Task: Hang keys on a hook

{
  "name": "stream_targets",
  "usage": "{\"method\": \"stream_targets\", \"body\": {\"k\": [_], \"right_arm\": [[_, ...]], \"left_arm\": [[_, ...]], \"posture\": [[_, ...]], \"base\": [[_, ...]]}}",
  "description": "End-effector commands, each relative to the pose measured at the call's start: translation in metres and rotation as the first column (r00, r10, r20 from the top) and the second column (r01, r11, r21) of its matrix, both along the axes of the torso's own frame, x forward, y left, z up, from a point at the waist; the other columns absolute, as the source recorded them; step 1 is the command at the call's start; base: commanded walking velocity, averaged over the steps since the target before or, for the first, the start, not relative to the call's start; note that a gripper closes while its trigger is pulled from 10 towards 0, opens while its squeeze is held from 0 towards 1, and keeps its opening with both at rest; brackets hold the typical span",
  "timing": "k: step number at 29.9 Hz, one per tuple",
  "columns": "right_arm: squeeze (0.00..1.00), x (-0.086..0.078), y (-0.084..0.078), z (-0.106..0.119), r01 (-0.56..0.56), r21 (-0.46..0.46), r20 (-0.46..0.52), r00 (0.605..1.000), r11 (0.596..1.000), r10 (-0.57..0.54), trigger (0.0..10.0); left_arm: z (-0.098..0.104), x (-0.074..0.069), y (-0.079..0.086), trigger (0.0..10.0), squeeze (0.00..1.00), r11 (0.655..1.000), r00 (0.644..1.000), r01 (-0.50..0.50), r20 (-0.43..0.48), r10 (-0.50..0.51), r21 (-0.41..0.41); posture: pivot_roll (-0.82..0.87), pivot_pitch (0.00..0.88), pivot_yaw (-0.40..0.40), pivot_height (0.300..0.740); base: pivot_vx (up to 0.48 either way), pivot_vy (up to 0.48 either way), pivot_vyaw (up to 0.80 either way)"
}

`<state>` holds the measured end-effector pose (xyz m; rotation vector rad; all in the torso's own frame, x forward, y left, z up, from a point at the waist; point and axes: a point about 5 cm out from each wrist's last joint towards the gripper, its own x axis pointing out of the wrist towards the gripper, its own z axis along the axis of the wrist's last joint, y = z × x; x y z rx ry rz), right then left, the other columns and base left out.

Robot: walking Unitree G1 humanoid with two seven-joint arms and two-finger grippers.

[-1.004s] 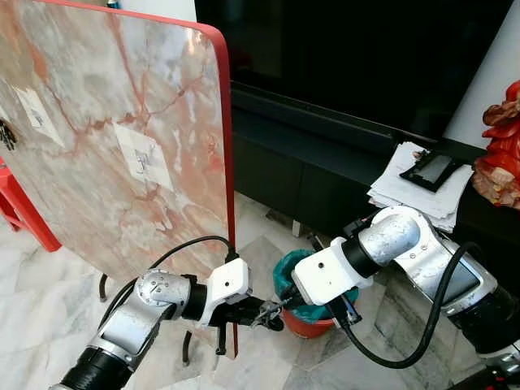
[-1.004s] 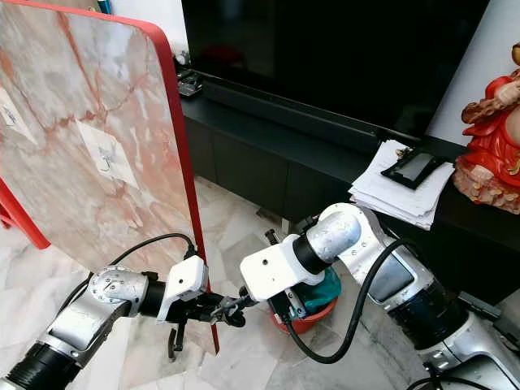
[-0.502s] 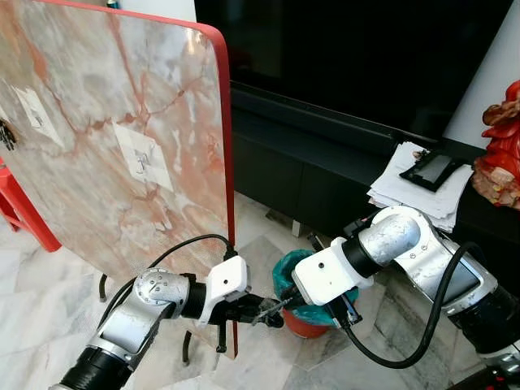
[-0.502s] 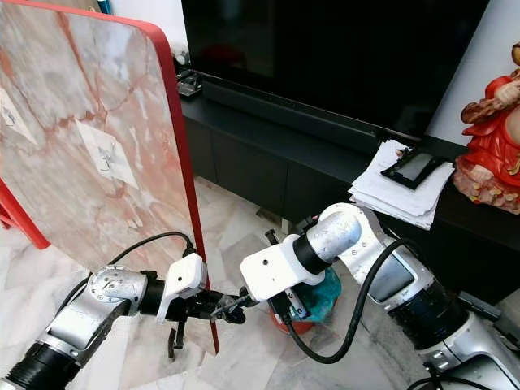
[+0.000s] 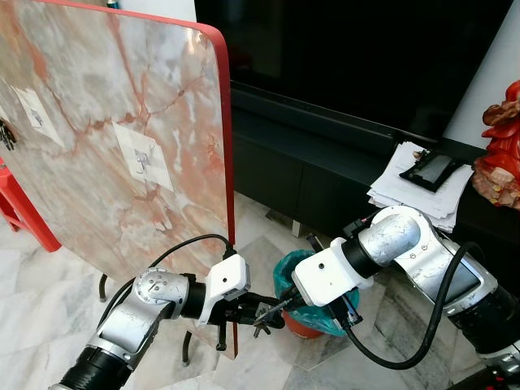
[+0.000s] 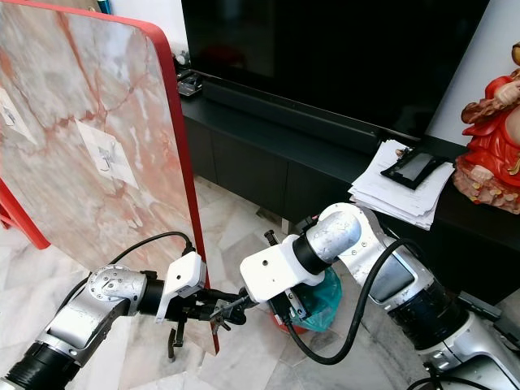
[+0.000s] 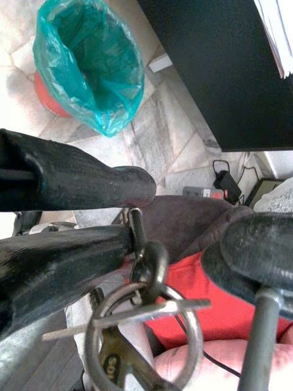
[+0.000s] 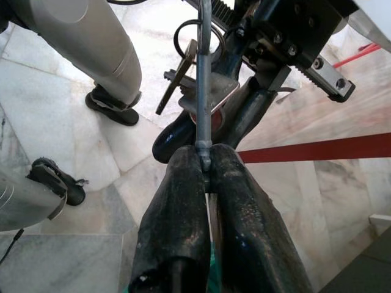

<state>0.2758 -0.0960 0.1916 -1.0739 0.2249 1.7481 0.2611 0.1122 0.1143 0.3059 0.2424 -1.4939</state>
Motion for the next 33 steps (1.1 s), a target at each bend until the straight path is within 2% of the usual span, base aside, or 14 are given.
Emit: {"method": "stream_targets", "body": {"k": [1,5,8,12,13,14,15,17,19,21,23,24,33], "right_arm": [[0.00,-0.0038,0.0045,0.0093,-0.040,0.019,0.021,0.999,0.999,0.039,0.0],[0.00,-0.0058,0.0060,0.0099,-0.052,0.024,0.016,0.999,0.998,0.051,0.0],[0.00,-0.0061,0.0060,0.0098,-0.051,0.025,0.015,0.999,0.998,0.051,0.0],[0.00,-0.0063,0.0057,0.0096,-0.050,0.023,0.014,0.999,0.998,0.050,0.0],[0.00,-0.0065,0.0058,0.0096,-0.051,0.022,0.013,0.999,0.998,0.051,0.0],[0.00,-0.0065,0.0058,0.0096,-0.051,0.022,0.013,0.999,0.998,0.051,0.0],[0.00,-0.0065,0.0058,0.0096,-0.051,0.022,0.013,0.999,0.998,0.051,0.0],[0.00,-0.0067,0.0059,0.0097,-0.053,0.022,0.012,0.999,0.998,0.053,0.0],[0.00,-0.0070,0.0064,0.0098,-0.056,0.022,0.011,0.998,0.998,0.056,0.0],[0.00,-0.0071,0.0064,0.0098,-0.057,0.022,0.010,0.998,0.998,0.056,0.0],[0.00,-0.0072,0.0065,0.0098,-0.057,0.022,0.009,0.998,0.998,0.057,0.0],[0.00,-0.0073,0.0065,0.0098,-0.057,0.022,0.009,0.998,0.998,0.057,0.0],[0.00,-0.0079,0.0071,0.0097,-0.059,0.023,0.007,0.998,0.998,0.059,0.0]], "left_arm": [[0.0057,0.0062,0.0010,10.0,0.00,1.000,0.999,-0.018,0.042,0.018,-0.003],[0.0047,0.0094,0.0010,10.0,0.00,0.999,0.998,-0.034,0.055,0.035,-0.006],[0.0080,0.0052,-0.0018,10.0,0.00,0.999,1.000,-0.006,0.017,0.006,-0.037],[0.0069,0.0027,-0.0009,10.0,0.00,1.000,1.000,0.011,0.003,-0.011,-0.025],[0.0053,0.0025,0.0003,10.0,0.03,1.000,1.000,0.015,-0.005,-0.015,-0.015],[0.0048,0.0023,0.0005,10.0,0.20,1.000,1.000,0.016,-0.007,-0.016,-0.013],[0.0046,0.0023,0.0005,10.0,0.20,1.000,1.000,0.017,-0.008,-0.017,-0.013],[0.0043,0.0022,0.0004,10.0,0.39,1.000,1.000,0.019,-0.008,-0.019,-0.010],[0.0036,0.0023,0.0002,9.7,0.39,1.000,1.000,0.019,-0.007,-0.019,0.000],[0.0031,0.0025,0.0000,0.0,0.34,1.000,1.000,0.018,-0.008,-0.018,0.004],[0.0031,0.0025,-0.0001,0.0,0.31,1.000,1.000,0.019,-0.010,-0.019,0.003],[0.0031,0.0023,-0.0002,0.0,0.25,1.000,1.000,0.020,-0.010,-0.020,0.003],[0.0030,0.0024,-0.0008,0.0,0.23,1.000,1.000,0.016,-0.007,-0.016,-0.004]], "posture": [[0.03,0.046,-0.026,0.740],[0.03,0.046,-0.025,0.740],[0.03,0.048,-0.025,0.740],[0.03,0.048,-0.025,0.740],[0.03,0.048,-0.025,0.740],[0.03,0.048,-0.027,0.740],[0.03,0.048,-0.027,0.740],[0.03,0.048,-0.026,0.740],[0.03,0.048,-0.026,0.740],[0.03,0.048,-0.027,0.740],[0.03,0.048,-0.027,0.740],[0.03,0.047,-0.027,0.740],[0.04,0.047,-0.027,0.740]], "base": [[0.000,0.000,0.00],[0.000,0.000,0.00],[0.000,0.000,0.00],[0.000,0.000,0.00],[0.000,0.000,0.00],[0.000,0.000,0.00],[0.000,0.000,0.00],[0.000,0.000,0.00],[0.000,0.000,0.00],[0.000,0.000,0.00],[0.000,0.000,0.00],[0.000,0.000,0.00],[0.000,0.000,0.00]]}}
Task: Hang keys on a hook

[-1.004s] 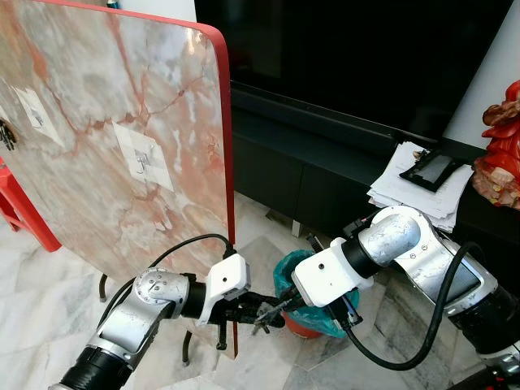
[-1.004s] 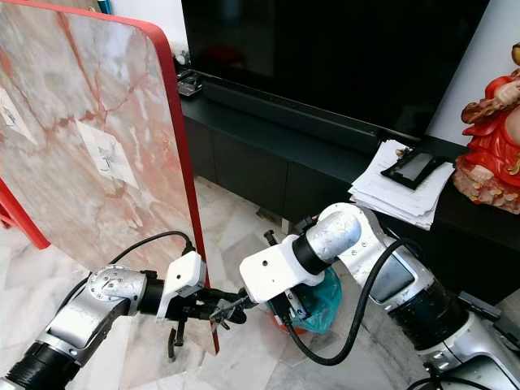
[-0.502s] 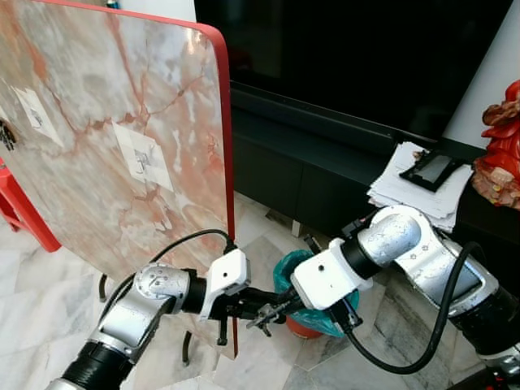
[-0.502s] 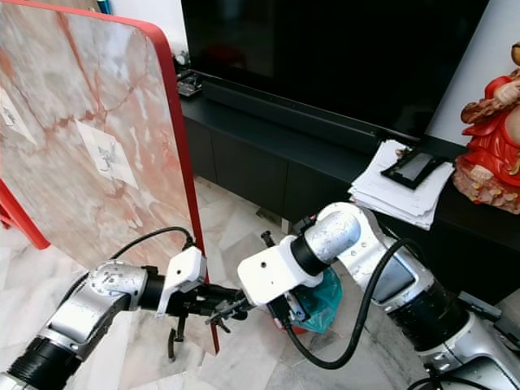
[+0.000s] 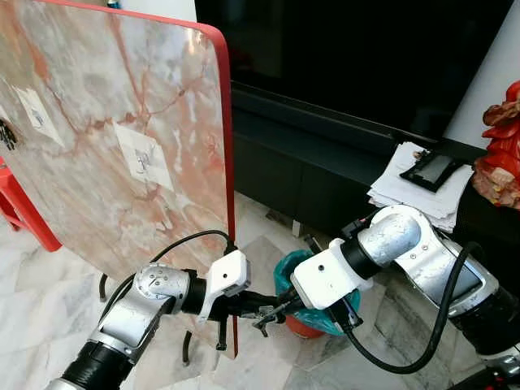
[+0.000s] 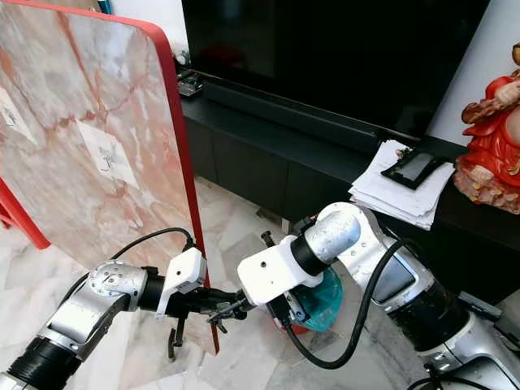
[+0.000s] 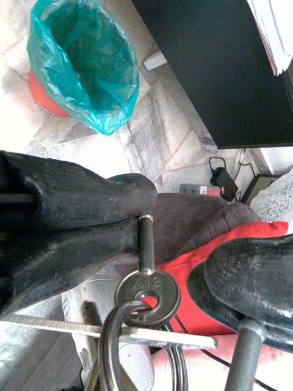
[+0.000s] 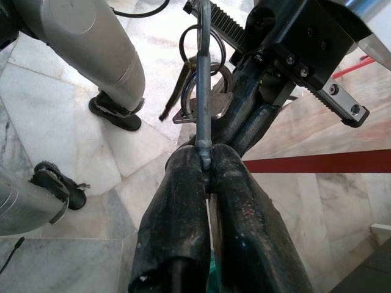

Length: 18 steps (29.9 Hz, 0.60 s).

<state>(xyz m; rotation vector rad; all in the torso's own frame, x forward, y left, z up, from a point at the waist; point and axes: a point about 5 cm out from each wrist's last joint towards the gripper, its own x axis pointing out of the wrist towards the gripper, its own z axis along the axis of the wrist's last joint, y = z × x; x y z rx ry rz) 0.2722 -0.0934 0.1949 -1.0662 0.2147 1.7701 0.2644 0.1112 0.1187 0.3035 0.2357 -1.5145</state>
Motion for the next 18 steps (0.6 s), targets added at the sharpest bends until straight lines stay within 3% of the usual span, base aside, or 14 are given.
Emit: {"method": "stream_targets", "body": {"k": [1,10,11,12,17,18], "right_arm": [[0.00,-0.005,0.005,0.006,-0.042,0.016,0.015,0.999,0.999,0.041,0.0],[0.00,-0.004,0.003,0.004,-0.035,0.006,0.014,0.999,0.999,0.035,0.0],[0.00,-0.002,0.002,0.002,-0.027,-0.004,0.027,0.999,1.000,0.027,2.9],[0.00,-0.002,0.001,0.002,-0.025,-0.007,0.030,0.999,1.000,0.025,10.0],[0.00,0.002,-0.011,-0.009,0.000,-0.102,0.052,0.999,0.995,0.005,10.0],[0.08,0.002,-0.015,-0.013,0.011,-0.122,0.044,0.999,0.993,-0.006,10.0]], "left_arm": [[-0.002,-0.001,0.000,0.0,0.23,1.000,1.000,-0.004,-0.007,0.004,0.003],[-0.002,-0.002,0.001,0.0,0.23,1.000,1.000,0.001,-0.014,-0.001,0.004],[-0.002,-0.002,0.001,0.0,0.23,1.000,1.000,0.001,-0.015,-0.001,0.005],[-0.002,-0.002,0.001,0.0,0.23,1.000,1.000,0.001,-0.015,-0.001,0.005],[-0.003,-0.005,0.004,0.0,0.23,1.000,1.000,0.007,-0.029,-0.007,0.017],[-0.003,-0.006,0.005,0.0,0.22,1.000,0.999,0.010,-0.033,-0.010,0.021]], "posture": [[0.04,0.047,-0.027,0.740],[0.04,0.047,-0.027,0.740],[0.04,0.045,-0.027,0.740],[0.04,0.045,-0.027,0.740],[0.04,0.041,-0.027,0.740],[0.04,0.039,-0.028,0.740]], "base": [[0.000,0.000,0.00],[0.000,0.000,0.00],[0.000,0.000,0.00],[0.000,0.000,0.00],[0.000,0.000,0.00],[0.000,0.000,0.00]]}}
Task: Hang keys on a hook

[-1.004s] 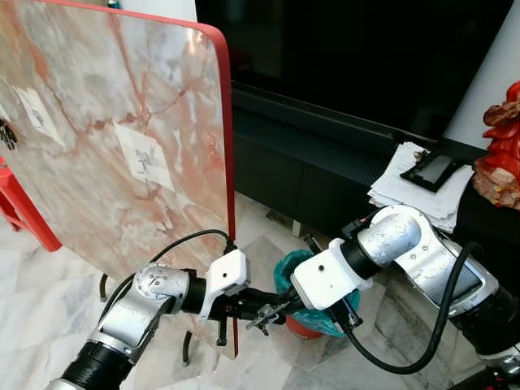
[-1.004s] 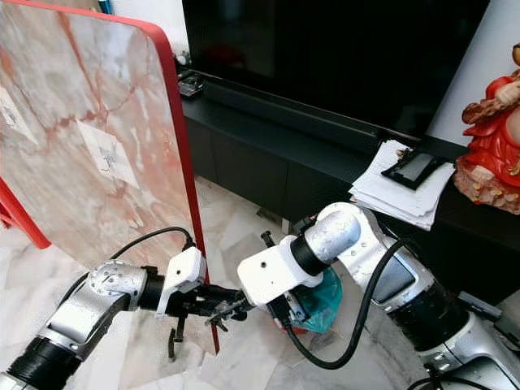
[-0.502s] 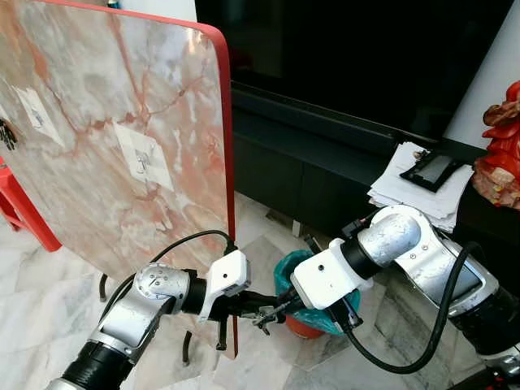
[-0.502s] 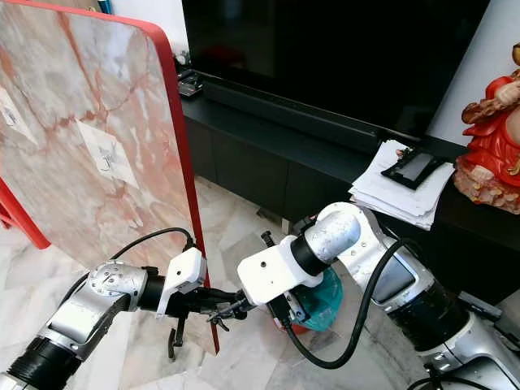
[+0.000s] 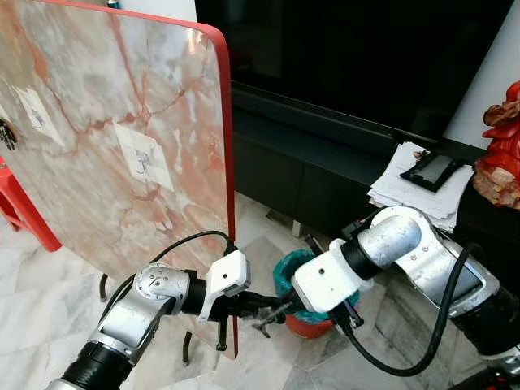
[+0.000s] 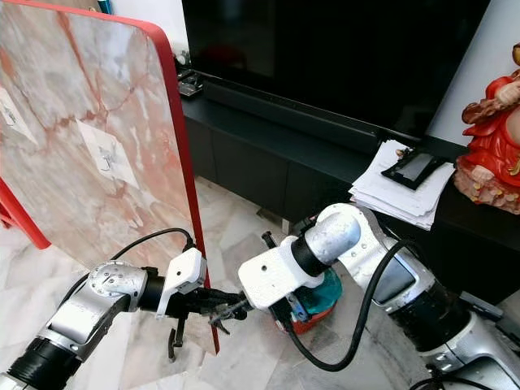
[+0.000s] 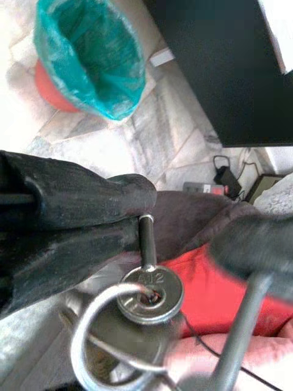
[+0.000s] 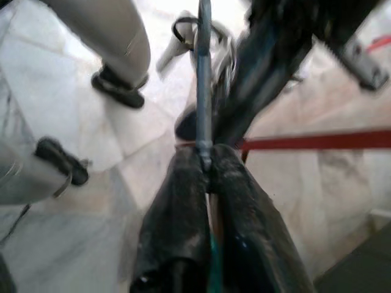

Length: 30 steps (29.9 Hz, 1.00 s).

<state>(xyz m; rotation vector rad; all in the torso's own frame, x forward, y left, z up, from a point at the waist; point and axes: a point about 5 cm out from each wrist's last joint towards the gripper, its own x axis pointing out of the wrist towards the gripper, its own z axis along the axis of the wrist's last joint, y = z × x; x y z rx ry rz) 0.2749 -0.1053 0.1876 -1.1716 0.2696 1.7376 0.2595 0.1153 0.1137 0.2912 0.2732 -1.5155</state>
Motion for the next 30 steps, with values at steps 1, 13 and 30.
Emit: {"method": "stream_targets", "body": {"k": [1,13,30], "right_arm": [[0.08,0.000,-0.008,-0.010,0.012,-0.051,-0.018,1.000,0.999,-0.013,10.0],[1.00,0.011,-0.022,-0.023,0.107,-0.099,0.011,0.994,0.989,-0.106,10.0],[0.00,0.024,-0.055,-0.070,0.451,-0.015,-0.049,0.891,0.892,-0.451,10.0]], "left_arm": [[0.002,-0.003,0.003,0.0,0.22,1.000,1.000,0.017,-0.005,-0.017,0.011],[0.003,-0.007,0.006,0.0,0.22,0.999,0.999,0.032,-0.021,-0.031,0.028],[0.002,-0.001,0.018,10.0,0.00,0.982,0.980,-0.187,0.062,0.187,-0.003]], "posture": [[0.04,0.038,-0.028,0.740],[0.04,0.041,-0.024,0.740],[0.05,0.048,-0.026,0.740]], "base": [[0.000,0.000,0.00],[0.000,0.000,0.00],[0.000,0.000,0.00]]}}
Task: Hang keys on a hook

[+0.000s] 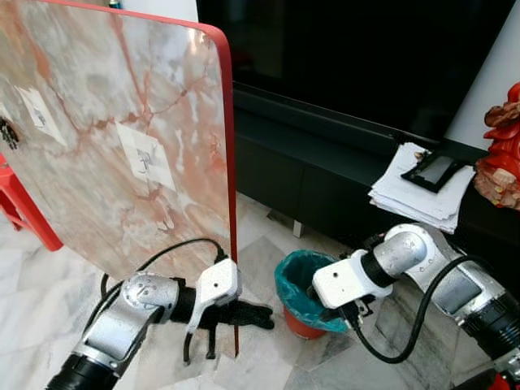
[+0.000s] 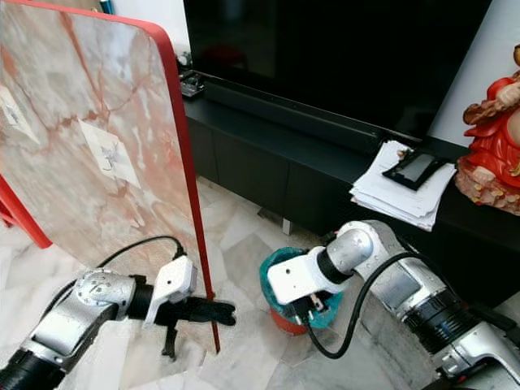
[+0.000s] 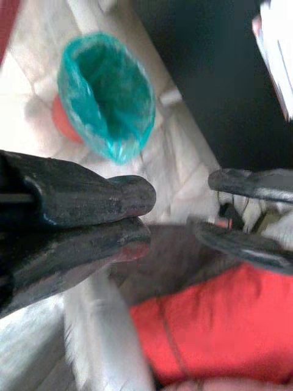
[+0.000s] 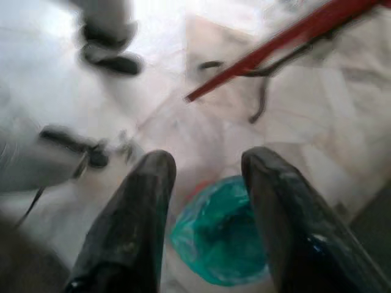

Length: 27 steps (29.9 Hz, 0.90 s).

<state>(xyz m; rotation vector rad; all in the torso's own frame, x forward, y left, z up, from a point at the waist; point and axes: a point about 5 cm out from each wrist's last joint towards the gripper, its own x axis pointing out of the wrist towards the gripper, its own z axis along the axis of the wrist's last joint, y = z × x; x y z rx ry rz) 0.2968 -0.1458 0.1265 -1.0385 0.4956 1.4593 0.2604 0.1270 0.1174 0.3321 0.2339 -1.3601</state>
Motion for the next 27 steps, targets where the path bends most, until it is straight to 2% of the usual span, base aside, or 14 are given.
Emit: {"method": "stream_targets", "body": {"k": [1,5,10,11,12,14,15,16,17,18,19,21,25,27], "right_arm": [[0.00,0.002,-0.014,-0.009,0.122,0.023,-0.003,0.993,0.992,-0.122,10.0],[0.00,-0.021,-0.040,-0.047,0.271,-0.011,-0.140,0.953,0.962,-0.270,10.0],[0.00,-0.042,-0.068,-0.086,0.415,-0.108,-0.209,0.879,0.903,-0.429,10.0],[0.00,-0.042,-0.068,-0.086,0.415,-0.108,-0.209,0.879,0.903,-0.429,10.0],[0.00,-0.048,-0.073,-0.097,0.434,-0.137,-0.220,0.863,0.890,-0.455,10.0],[0.00,-0.053,-0.079,-0.117,0.541,-0.142,-0.234,0.795,0.829,-0.560,10.0],[0.00,-0.053,-0.079,-0.117,0.541,-0.142,-0.234,0.795,0.829,-0.560,10.0],[0.00,-0.052,-0.080,-0.125,0.618,-0.129,-0.223,0.744,0.775,-0.630,10.0],[0.00,-0.052,-0.080,-0.125,0.618,-0.129,-0.223,0.744,0.775,-0.630,10.0],[0.00,-0.052,-0.081,-0.134,0.686,-0.125,-0.218,0.686,0.716,-0.695,10.0],[0.00,-0.054,-0.080,-0.139,0.716,-0.119,-0.225,0.655,0.688,-0.721,10.0],[0.00,-0.058,-0.075,-0.148,0.754,-0.115,-0.252,0.607,0.646,-0.754,10.0],[0.00,-0.067,-0.068,-0.163,0.791,-0.133,-0.262,0.553,0.597,-0.791,10.0],[0.00,-0.071,-0.062,-0.172,0.852,-0.114,-0.263,0.470,0.510,-0.843,10.0]], "left_arm": [[-0.002,-0.002,0.006,10.0,0.00,0.999,0.999,-0.046,-0.016,0.046,-0.010],[-0.005,-0.015,0.014,10.0,0.00,0.996,0.993,-0.086,-0.082,0.083,-0.038],[-0.008,-0.030,0.018,10.0,0.00,0.990,0.979,-0.118,-0.173,0.104,-0.072],[-0.008,-0.030,0.018,10.0,0.00,0.990,0.979,-0.118,-0.173,0.104,-0.072],[-0.010,-0.037,0.019,10.0,0.00,0.989,0.973,-0.123,-0.208,0.104,-0.082],[-0.014,-0.049,0.024,10.0,0.00,0.985,0.955,-0.151,-0.270,0.123,-0.088],[-0.014,-0.049,0.024,10.0,0.00,0.985,0.955,-0.151,-0.270,0.123,-0.088],[-0.019,-0.055,0.030,10.0,0.00,0.978,0.934,-0.194,-0.318,0.162,-0.072],[-0.019,-0.055,0.030,10.0,0.00,0.978,0.934,-0.194,-0.318,0.162,-0.072],[-0.027,-0.060,0.038,10.0,0.00,0.967,0.909,-0.250,-0.354,0.221,-0.039],[-0.032,-0.064,0.042,10.0,0.00,0.958,0.891,-0.284,-0.376,0.254,-0.027],[-0.041,-0.070,0.048,10.0,0.00,0.938,0.856,-0.347,-0.414,0.310,-0.016],[-0.058,-0.079,0.058,10.0,0.00,0.896,0.791,-0.445,-0.463,0.400,0.015],[-0.081,-0.080,0.069,10.0,0.00,0.831,0.715,-0.544,-0.457,0.530,0.113]], "posture": [[0.05,0.048,-0.026,0.740],[0.05,0.051,-0.024,0.740],[0.05,0.058,-0.017,0.740],[0.05,0.058,-0.017,0.740],[0.05,0.058,-0.017,0.740],[0.06,0.056,-0.017,0.740],[0.06,0.056,-0.017,0.740],[0.06,0.053,-0.017,0.740],[0.06,0.053,-0.017,0.740],[0.06,0.050,-0.016,0.740],[0.07,0.044,-0.017,0.740],[0.08,0.039,-0.019,0.740],[0.09,0.029,-0.023,0.740],[0.09,0.015,-0.024,0.740]], "base": [[0.000,0.000,0.00],[0.000,0.000,0.00],[0.000,0.000,0.00],[0.000,0.000,0.00],[0.000,0.000,0.00],[0.000,0.000,0.00],[0.000,0.000,0.00],[0.000,0.000,0.00],[0.000,0.000,0.00],[0.000,0.000,0.00],[0.000,0.000,0.00],[0.000,0.000,0.00],[0.000,0.000,0.00],[0.000,0.000,0.00]]}}
